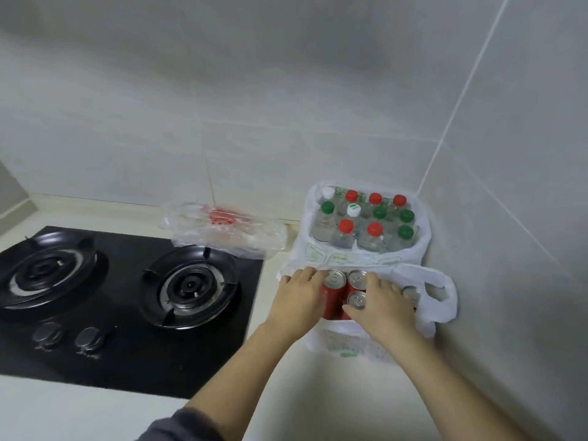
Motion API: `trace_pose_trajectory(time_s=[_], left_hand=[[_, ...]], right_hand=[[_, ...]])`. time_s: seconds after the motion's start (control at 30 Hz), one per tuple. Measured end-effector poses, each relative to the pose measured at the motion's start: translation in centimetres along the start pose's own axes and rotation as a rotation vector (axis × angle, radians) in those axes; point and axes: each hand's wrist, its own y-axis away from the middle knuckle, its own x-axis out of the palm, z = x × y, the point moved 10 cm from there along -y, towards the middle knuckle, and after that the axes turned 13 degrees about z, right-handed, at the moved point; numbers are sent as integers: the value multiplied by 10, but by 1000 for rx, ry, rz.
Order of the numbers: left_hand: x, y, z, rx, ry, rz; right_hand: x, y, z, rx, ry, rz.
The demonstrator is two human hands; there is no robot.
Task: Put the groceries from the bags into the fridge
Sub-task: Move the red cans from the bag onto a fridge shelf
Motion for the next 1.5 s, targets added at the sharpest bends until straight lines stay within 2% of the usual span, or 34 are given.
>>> trace_pose_trajectory(time_s=[0.23, 0.67, 0.77, 0.97, 1.2, 1.33, 1.5], left_hand=[[43, -52, 7, -124, 61, 183], [71, -69, 28, -218, 329, 217], [59, -56, 28, -231, 368, 138], [-21, 4, 42, -242, 529, -161], [-114, 131, 68, -311, 650, -552], [-96, 205, 101, -474, 632, -660], [-35, 268, 131, -672, 595, -673]], right_hand=[[21, -24, -4, -4, 8, 80], [24, -38, -1, -4, 92, 22], [10, -28, 1, -52, 40, -32], [-46, 6, 33, -233, -153, -119], [-74, 44, 101, -507, -416, -103], [-33, 54, 144, -629, -483, 23], [46, 59, 175, -645, -391, 152]])
